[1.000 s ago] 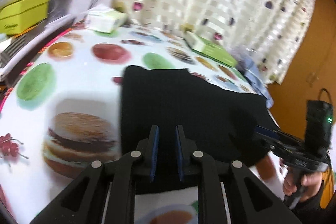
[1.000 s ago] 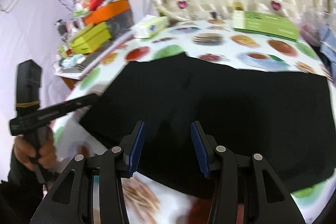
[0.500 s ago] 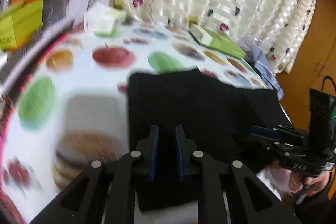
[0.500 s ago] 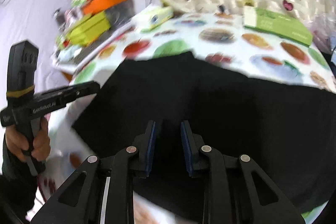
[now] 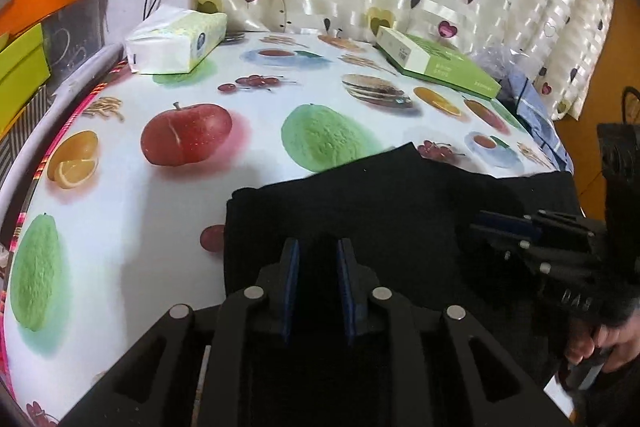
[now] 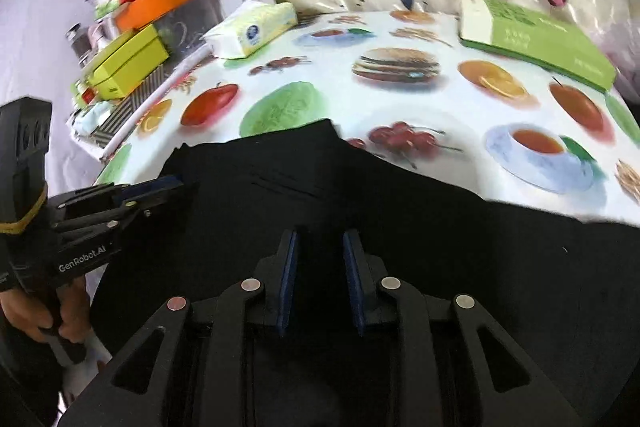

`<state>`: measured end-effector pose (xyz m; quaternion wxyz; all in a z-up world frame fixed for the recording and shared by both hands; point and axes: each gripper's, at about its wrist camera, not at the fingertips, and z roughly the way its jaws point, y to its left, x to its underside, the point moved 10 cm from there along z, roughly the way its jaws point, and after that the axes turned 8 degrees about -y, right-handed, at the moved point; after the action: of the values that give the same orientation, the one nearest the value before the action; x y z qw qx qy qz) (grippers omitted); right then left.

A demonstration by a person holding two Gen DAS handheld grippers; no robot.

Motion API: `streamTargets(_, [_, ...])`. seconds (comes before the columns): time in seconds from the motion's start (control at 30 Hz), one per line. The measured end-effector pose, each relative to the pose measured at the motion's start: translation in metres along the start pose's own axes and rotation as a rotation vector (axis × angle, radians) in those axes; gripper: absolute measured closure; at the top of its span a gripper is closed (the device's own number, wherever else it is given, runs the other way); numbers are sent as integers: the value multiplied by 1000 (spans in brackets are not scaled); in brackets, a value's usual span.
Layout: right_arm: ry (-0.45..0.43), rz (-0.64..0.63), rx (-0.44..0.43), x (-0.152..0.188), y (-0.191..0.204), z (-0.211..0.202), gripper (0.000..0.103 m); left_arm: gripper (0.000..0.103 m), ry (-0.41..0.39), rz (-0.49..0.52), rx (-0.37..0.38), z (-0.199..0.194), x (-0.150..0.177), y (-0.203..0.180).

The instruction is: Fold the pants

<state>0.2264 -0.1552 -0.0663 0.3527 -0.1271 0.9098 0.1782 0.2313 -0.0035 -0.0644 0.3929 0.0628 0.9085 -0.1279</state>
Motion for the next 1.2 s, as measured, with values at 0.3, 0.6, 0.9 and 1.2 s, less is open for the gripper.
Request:
streamTargets(0.3, [-94,-23,77,56,-21,-87,62,82,-29,-48,48,-51,31,-16])
streamTargets(0.6, [-113,60,150,94,-52,-134,59,81,-19,-91,85,-71,67,-36])
streamTargets(0.9, [-157,233,168,125,-84,-176,46,81,-56,-54,104,-92,75,-63])
streamTargets(1.2, [-185,482,228,143,-141,-200,45,81,-62,5,111,-74,61,-90])
